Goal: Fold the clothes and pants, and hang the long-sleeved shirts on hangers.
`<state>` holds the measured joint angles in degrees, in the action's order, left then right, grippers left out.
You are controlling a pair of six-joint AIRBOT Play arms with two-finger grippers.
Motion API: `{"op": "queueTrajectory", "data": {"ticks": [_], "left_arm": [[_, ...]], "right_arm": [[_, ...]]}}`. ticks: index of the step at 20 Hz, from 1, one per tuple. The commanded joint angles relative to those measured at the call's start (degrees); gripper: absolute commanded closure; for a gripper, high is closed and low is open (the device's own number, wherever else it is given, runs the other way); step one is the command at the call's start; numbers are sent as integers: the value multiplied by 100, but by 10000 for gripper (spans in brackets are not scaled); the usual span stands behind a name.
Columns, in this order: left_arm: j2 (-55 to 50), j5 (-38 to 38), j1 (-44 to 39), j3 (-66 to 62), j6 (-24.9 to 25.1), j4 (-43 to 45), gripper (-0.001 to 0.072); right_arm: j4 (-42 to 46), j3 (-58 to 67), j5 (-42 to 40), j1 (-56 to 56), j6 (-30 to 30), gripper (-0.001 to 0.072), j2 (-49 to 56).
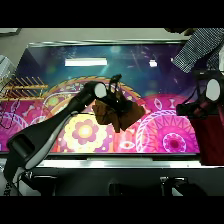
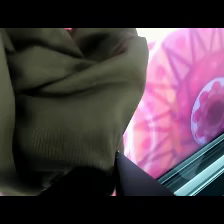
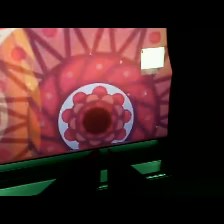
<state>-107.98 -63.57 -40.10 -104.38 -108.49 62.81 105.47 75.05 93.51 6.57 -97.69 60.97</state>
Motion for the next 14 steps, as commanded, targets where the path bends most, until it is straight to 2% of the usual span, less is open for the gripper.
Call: {"op": "queueTrajectory", "data": {"ticks": [1, 2, 3, 5, 8, 9, 12, 13, 14], "left_arm": [[-326, -11, -264, -11, -485, -116, 399], [-232, -142, -122, -11, -413, -133, 226], [-66, -341, 68, -11, -234, -131, 186], [393, -798, 544, -11, 133, -11, 186], [1191, -1606, 1349, -9, 378, 761, 186], [1438, -1838, 1622, -9, 461, 1051, 187], [1941, -2116, 2332, -9, 498, 1368, 187], [2035, -2114, 2516, -9, 501, 1375, 187], [2074, -2114, 2658, -9, 503, 1375, 187]], "right_arm": [[136, 2, 107, 4, -46, 614, -144], [-116, -2, -57, 4, -48, 527, -144], [-533, -7, -321, 4, -66, 399, -144], [-1440, -7, -1147, 4, -236, 401, -83], [-1482, 120, -1974, -153, -459, 400, 223], [-1834, 125, -2107, -483, -446, 398, 365], [-4000, 57, -2129, -1860, 87, 389, 1054], [-4736, -37, -2146, -2201, 372, 326, 1390], [-5217, -138, -2155, -2363, 651, 295, 1729]]}}
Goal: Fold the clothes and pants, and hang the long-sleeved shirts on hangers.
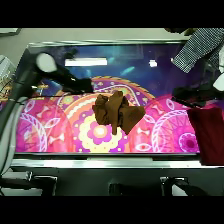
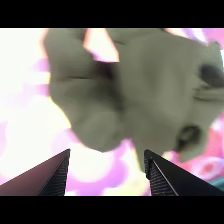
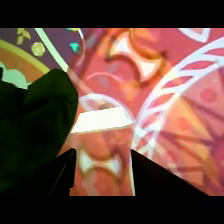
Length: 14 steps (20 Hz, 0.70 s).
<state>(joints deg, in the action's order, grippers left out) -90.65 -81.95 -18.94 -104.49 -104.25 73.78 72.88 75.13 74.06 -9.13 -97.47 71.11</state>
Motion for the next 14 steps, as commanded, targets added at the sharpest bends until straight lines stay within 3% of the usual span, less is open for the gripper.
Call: {"op": "queueTrajectory", "data": {"ticks": [1, 5, 7, 14], "left_arm": [[341, -275, 658, 2, 81, 278, 188], [282, -271, 855, 4, 81, 280, 187], [243, -271, 859, 4, 81, 286, 187], [42, -269, 859, 7, -227, 282, 185]], "right_arm": [[-2245, -214, -199, -828, 940, 296, 1113], [-2949, -227, -216, -575, 1963, 295, 2559], [-3351, -225, -378, -417, 2192, 297, 3058], [-3329, -225, -1091, 260, 2192, 348, 3650]]}}
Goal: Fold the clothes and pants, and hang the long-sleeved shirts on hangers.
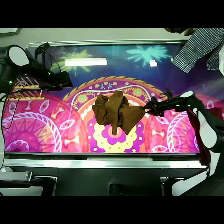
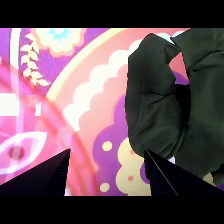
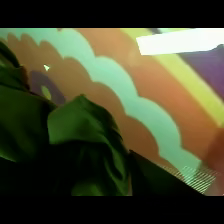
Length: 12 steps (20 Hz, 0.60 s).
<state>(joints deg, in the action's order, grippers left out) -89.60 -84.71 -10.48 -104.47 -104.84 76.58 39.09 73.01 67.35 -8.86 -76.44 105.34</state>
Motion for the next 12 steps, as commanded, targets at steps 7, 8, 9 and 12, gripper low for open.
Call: {"op": "queueTrajectory", "data": {"ticks": [7, 8, 9, 12], "left_arm": [[-481, 1233, 120, 807, 603, -951, 186], [-654, 1617, 149, 1047, 824, -1335, 187], [-848, 1945, 146, 1211, 1080, -1639, 187], [-1620, 2472, 74, 1292, 1829, -2531, 188]], "right_arm": [[131, -11, -103, 251, 146, 679, -39], [199, -11, -24, 251, 142, 679, -173], [262, -11, 50, 254, 136, 679, -297], [522, -11, 190, 254, -37, 679, -643]]}}
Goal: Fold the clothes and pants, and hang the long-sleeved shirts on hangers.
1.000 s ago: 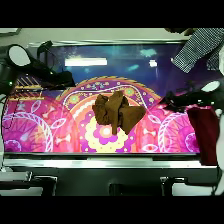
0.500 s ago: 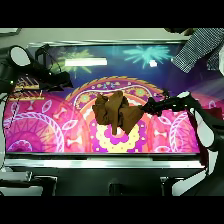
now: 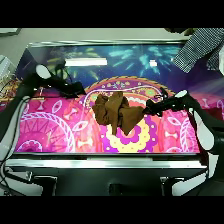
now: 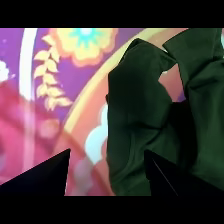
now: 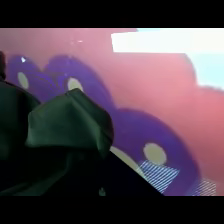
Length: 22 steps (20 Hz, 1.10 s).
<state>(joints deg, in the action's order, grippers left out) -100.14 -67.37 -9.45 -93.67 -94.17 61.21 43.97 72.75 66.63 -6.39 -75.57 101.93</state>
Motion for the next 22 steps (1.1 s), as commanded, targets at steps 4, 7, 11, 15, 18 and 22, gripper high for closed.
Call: {"op": "queueTrajectory", "data": {"ticks": [4, 7, 11, 15, 18, 22], "left_arm": [[-1252, 1200, -125, 179, 1051, -1698, 232], [-1394, 1412, -229, 177, 1043, -1768, 271], [-1436, 1386, -313, 162, 951, -1775, 327], [-1423, 986, -247, -114, 874, -1862, 692], [-1394, 577, -208, -586, 872, -1856, 695], [-601, 52, 116, -1401, 542, -1064, 697]], "right_arm": [[236, 15, 282, 7, -525, 679, -566], [234, 15, 348, 7, -551, 679, -610], [227, 15, 396, 17, -614, 679, -619], [216, 15, 391, 17, -612, 679, -824], [232, 15, 396, 15, -612, 679, -1150], [822, 345, 380, 11, -549, 680, -2048]]}}
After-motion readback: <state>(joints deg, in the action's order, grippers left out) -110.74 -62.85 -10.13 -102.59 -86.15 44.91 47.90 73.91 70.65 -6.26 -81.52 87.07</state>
